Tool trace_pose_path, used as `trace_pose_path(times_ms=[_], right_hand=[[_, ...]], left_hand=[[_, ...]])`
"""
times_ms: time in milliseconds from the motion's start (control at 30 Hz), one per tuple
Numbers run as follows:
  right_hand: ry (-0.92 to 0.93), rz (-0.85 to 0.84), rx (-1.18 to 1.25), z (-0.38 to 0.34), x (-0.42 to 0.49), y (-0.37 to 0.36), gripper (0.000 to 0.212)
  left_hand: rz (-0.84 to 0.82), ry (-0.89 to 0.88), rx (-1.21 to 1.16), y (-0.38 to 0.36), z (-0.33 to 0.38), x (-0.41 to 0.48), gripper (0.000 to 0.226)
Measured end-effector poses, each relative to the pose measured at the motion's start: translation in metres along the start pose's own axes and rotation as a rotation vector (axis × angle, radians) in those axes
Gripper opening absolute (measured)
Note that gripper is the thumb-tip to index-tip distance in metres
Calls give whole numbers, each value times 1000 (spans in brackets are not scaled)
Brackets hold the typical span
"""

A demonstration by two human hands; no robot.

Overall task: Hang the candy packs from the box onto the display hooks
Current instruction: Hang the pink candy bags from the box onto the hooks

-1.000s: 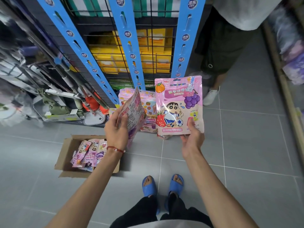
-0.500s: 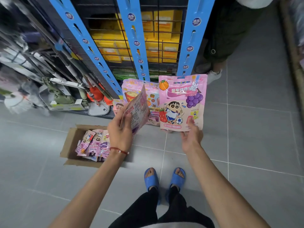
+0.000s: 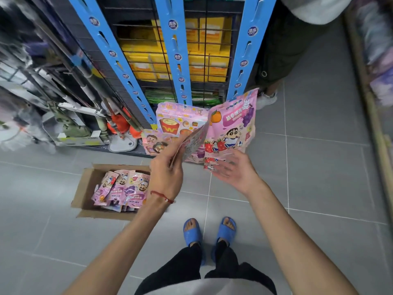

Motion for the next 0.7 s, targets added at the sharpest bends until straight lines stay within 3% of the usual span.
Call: trace_pose_path(times_ms=[167,333,433,567,700], right_hand=[[-25,-256,-95,-16,-32,-47,79],[69,-342,-54,-36,-50,-58,75],[135,-374,-82,-41,-59,-56,62],[194,-270,-154,-40,-57,-39,64],[254,-278,-217,-39,-60,-38,65]], left_hand=[[-231,-214,69,-9,17,-2,41],[-447,-332,62,-12,14,-11,42],[-527,-328,52,-10,9,-16,43],[-556,-209,65,-3,-3,-18,47],[-518,-83,-18,6,-4,-13,55]])
Point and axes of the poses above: each hand's wrist, its own x-axis towards the middle knuckle, its own y-axis out of the back of the hand, z = x × y, the point moved 9 cm from there along x, towards the middle knuckle, and after that the axes turned 9 degrees about -x, right-handed, at the moved point
